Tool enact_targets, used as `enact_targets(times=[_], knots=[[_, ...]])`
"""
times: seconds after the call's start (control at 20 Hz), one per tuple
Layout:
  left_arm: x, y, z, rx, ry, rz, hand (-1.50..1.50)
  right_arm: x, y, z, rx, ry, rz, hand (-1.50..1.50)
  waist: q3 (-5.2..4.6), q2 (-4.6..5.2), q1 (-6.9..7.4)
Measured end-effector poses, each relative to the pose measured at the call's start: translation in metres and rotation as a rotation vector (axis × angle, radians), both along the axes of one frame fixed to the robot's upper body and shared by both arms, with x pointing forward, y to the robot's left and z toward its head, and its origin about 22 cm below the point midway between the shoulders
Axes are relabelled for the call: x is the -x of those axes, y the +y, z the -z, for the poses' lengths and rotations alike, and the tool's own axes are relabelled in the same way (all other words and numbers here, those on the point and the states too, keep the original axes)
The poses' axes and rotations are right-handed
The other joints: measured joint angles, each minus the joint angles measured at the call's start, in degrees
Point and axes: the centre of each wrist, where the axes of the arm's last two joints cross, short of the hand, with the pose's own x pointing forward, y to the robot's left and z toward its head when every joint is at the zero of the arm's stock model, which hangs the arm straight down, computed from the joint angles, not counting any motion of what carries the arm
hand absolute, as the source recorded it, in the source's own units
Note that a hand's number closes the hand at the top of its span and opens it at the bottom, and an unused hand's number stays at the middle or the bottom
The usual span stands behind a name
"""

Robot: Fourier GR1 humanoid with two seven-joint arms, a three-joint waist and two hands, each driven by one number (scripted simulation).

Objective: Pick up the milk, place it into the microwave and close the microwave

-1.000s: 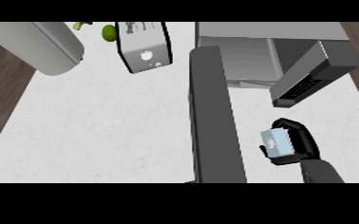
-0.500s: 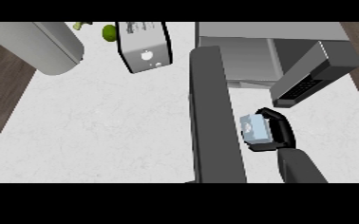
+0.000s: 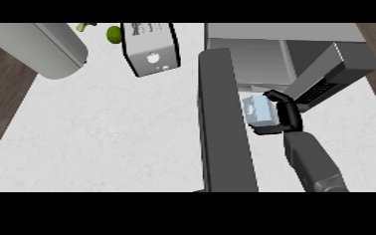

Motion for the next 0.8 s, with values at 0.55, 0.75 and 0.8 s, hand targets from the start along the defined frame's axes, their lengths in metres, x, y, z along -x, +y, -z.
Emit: enact_targets(times=[0.55, 0.75, 0.8], knots=[[-0.013, 0.005, -0.003, -0.003, -0.032, 0.035, -1.5, -0.058, -0.003, -0.062, 0.077, -0.008, 0.033, 1.5, 0.06, 0.81, 1.67], [-0.02, 0.006, -0.006, 0.0, -0.062, 0.055, -1.5, -0.074, -0.009, -0.086, 0.107, 0.004, 0.041, 1.5, 0.09, 1.25, 2.33], [-0.021, 0.006, -0.007, -0.002, -0.067, 0.058, -1.5, -0.077, -0.01, -0.091, 0.122, 0.003, 0.051, 1.5, 0.1, 1.35, 2.62]])
